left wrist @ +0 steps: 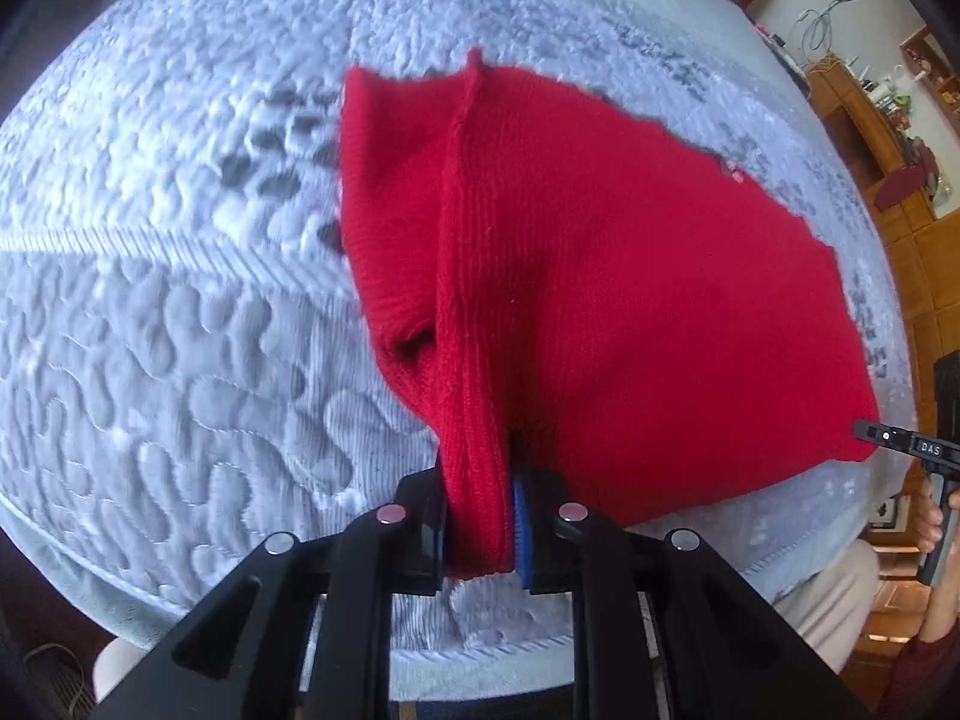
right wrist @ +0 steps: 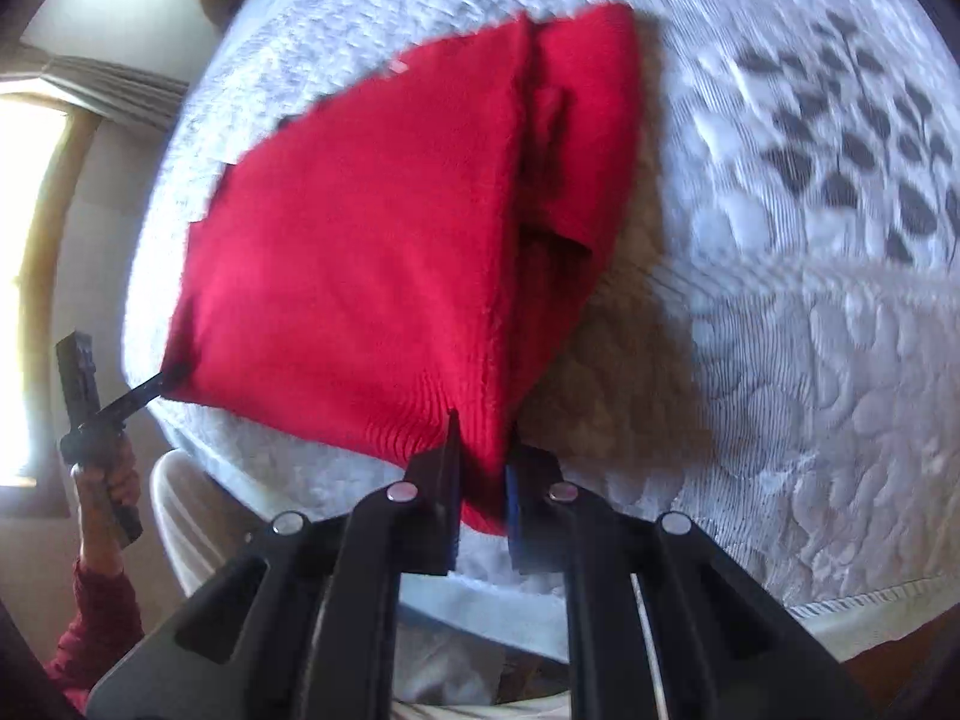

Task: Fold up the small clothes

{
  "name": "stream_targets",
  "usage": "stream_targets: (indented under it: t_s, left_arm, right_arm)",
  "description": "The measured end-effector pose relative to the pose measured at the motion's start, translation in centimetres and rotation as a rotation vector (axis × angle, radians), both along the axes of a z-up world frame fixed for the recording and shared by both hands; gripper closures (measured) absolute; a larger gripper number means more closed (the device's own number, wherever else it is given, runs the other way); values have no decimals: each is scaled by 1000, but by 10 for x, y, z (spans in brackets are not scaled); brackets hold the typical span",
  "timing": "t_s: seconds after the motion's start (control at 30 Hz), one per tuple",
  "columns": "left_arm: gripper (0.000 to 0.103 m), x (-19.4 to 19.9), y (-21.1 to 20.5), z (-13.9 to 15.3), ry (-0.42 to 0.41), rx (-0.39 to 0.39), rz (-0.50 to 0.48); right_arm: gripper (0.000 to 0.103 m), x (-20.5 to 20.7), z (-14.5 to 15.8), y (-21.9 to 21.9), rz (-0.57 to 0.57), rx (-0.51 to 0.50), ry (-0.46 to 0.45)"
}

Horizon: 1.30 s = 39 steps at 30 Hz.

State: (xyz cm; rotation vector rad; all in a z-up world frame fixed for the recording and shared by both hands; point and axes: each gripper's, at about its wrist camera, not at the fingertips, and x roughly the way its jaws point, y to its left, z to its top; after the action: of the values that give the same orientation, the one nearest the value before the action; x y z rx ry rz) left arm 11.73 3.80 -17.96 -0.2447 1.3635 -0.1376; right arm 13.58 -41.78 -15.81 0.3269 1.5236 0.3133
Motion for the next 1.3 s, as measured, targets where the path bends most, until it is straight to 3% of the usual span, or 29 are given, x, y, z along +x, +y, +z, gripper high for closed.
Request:
stream_targets:
  t_s: [0.1,0.2,0.27,0.33,0.37,0.4,0.6,0.77,0.93,1.13,1.17,1.2,1.23,1.27,1.3]
  left_arm:
    - [82,2,-6,-10,-35,27,8]
    - [81,-1,-12,-5,-51,63,-9]
    - [73,0,-19,1,-56,94,-27]
    - [48,-2,-21,11,-62,126,-28]
    - [44,-4,-17,18,-79,148,-18]
    - [44,-3,-11,24,-97,168,-6]
    - [44,22,17,65,-191,200,83]
    - [45,69,-1,72,-197,211,27]
    - [45,136,-25,44,-150,279,-5]
    - [46,185,-35,5,-100,280,-30]
    - [47,189,-37,0,-94,275,-32]
    - [59,193,-38,-5,-84,262,-36]
    - [76,196,-40,-9,-73,246,-38]
    - [80,197,-40,-13,-66,227,-36]
    - [83,198,-41,-14,-73,231,-30]
  right_arm:
    - [89,2,-20,5,-38,-31,8]
    - [86,2,-16,8,-64,-37,-1]
    - [77,-1,-5,9,-60,-67,-17]
    - [67,-7,11,1,-58,-104,-46]
    - [61,-8,17,-3,-55,-113,-65]
    - [61,-11,28,-7,-50,-123,-95]
    - [61,16,70,-19,-37,-59,-180]
    - [61,86,63,-12,-50,-66,-171]
    - [61,144,31,-8,-66,-70,-110]
    - [58,184,0,-6,-64,-94,-83]
    - [58,189,-3,-5,-62,-80,-86]
    - [58,192,-5,-3,-55,-71,-90]
    - [64,196,-5,1,-37,-74,-103]
    - [86,198,-5,4,-14,-79,-114]
    - [100,200,-5,6,3,-79,-115]
